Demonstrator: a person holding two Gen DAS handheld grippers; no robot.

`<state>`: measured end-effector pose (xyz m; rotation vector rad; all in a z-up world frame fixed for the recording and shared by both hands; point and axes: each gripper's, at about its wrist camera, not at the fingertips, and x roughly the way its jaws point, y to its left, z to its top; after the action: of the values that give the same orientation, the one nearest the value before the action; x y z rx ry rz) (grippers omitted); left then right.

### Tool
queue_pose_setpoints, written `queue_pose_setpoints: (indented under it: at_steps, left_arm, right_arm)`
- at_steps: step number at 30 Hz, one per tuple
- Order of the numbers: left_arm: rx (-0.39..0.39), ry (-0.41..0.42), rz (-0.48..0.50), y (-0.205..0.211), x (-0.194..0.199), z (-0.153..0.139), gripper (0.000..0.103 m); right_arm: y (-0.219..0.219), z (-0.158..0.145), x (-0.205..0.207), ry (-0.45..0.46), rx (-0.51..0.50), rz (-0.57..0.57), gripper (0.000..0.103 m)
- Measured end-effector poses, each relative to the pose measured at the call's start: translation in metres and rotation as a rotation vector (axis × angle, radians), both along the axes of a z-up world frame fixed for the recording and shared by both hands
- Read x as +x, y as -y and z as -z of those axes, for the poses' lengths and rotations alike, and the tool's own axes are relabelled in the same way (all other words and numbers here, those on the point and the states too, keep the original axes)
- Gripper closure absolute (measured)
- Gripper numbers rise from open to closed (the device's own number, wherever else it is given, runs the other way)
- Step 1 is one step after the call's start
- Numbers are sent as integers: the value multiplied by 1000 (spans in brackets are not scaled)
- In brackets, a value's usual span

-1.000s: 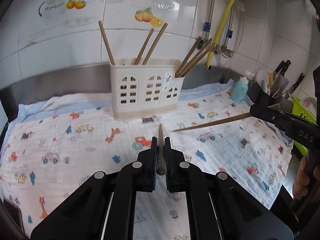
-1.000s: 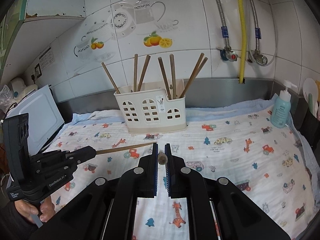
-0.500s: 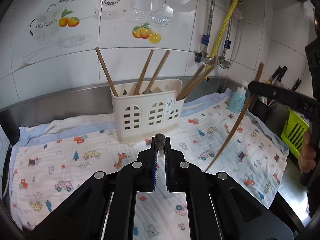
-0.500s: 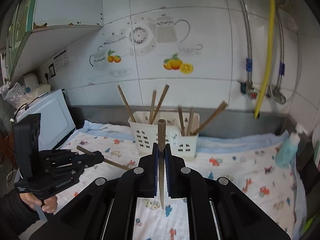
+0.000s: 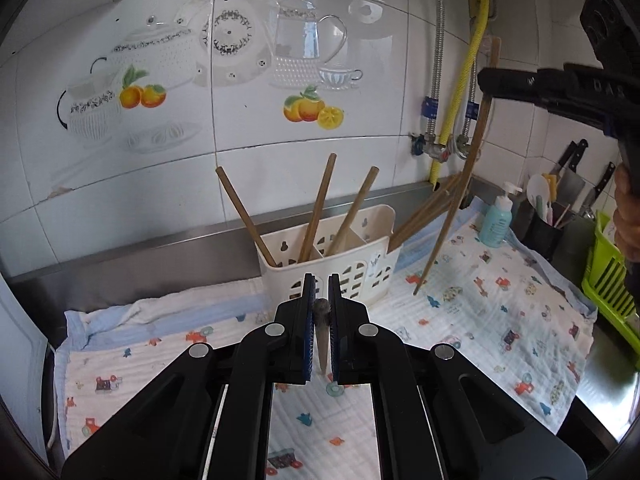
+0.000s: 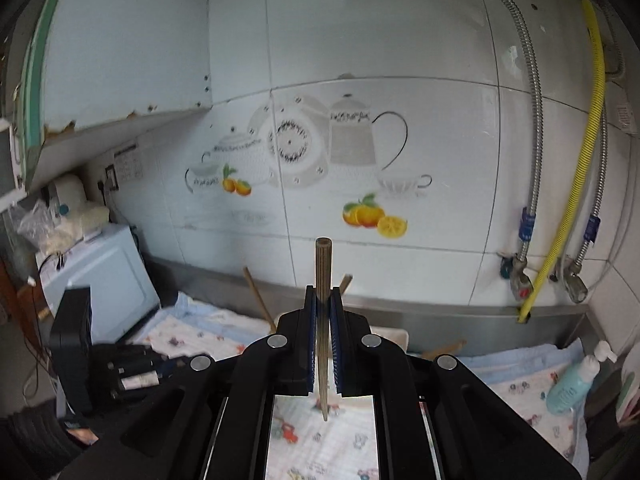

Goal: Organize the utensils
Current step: 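Lift both grippers' chopsticks upright over the cream holder, then lower both chopsticks into the holder and open both grippers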

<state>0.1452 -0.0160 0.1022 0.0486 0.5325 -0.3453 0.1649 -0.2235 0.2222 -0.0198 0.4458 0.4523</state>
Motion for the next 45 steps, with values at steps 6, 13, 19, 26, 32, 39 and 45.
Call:
queue_pose_setpoints:
  at_steps: [6,13,19,26,32,39,45]
  left_arm:
    - [-10,6,-3,-5,3,-1,98]
    - [-4,57,-5,-5,7,-32,98]
    - [19,142,17,6,14,-81,98]
    - [47,274,0,21,25,-137,98]
    - [30,321,-21,31,52,-162,98]
    - [3,300,-54,34,93,-143,98]
    - [-26,205,-72,27,117,-109,98]
  right_arm:
    - [5,-7,15,4,44,0,96]
    - [12,-24,26,49,67,33,96]
    - [16,-33,45,94,19,101,96]
    - [18,-6,76,59,-9,137,97]
    - [19,25,92,5,-29,140,97]
    - [22,45,96,-20,-39,127,96]
    - [24,54,98,-38,-41,113,96]
